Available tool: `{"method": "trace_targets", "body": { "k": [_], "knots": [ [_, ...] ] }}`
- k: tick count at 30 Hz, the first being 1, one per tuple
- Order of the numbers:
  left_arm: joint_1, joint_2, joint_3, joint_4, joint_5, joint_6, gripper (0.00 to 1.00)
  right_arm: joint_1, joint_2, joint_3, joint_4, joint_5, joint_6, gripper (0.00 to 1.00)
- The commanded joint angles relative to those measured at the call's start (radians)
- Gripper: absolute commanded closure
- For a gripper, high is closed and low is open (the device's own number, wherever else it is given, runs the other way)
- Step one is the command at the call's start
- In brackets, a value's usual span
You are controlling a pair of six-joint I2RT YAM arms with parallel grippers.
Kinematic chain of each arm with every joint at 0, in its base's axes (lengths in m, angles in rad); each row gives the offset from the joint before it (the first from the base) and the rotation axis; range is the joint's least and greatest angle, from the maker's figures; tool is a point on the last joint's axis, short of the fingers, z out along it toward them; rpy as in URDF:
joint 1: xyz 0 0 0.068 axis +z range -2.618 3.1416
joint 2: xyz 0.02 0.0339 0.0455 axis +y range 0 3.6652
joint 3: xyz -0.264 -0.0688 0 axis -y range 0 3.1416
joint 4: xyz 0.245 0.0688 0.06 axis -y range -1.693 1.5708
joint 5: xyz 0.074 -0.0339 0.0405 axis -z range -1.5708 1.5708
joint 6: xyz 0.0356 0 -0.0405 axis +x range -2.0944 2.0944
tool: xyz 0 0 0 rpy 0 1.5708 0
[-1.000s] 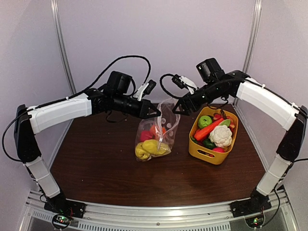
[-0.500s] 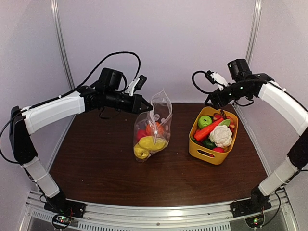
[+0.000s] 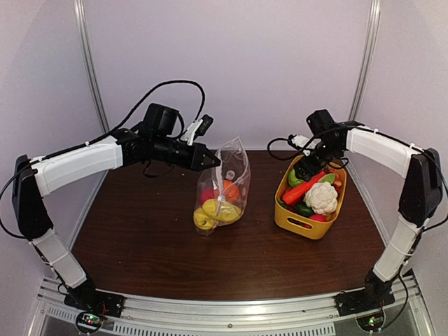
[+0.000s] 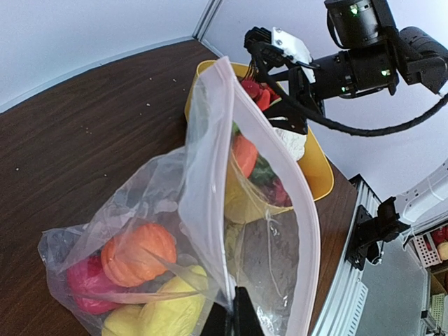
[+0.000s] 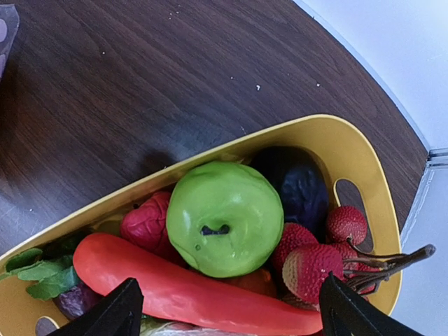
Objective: Place the food in the zip-top bag and seal the zipper
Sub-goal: Pick up the fake fruit from the bin.
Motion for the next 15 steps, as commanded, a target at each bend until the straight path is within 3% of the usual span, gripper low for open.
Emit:
{"method": "trace_targets", "body": {
  "k": [1,15],
  "knots": [
    [0.0,-0.039,-0.012,0.032,0.019,0.017,1.0,0.005,0.07,0.063,0.012,0.032,-0.001,0.13],
    [0.0,-0.014,-0.019,0.042,0.039,0.007,1.0,0.008,0.182,0.12,-0.003,0.013,-0.001,0.18]
  ]
}}
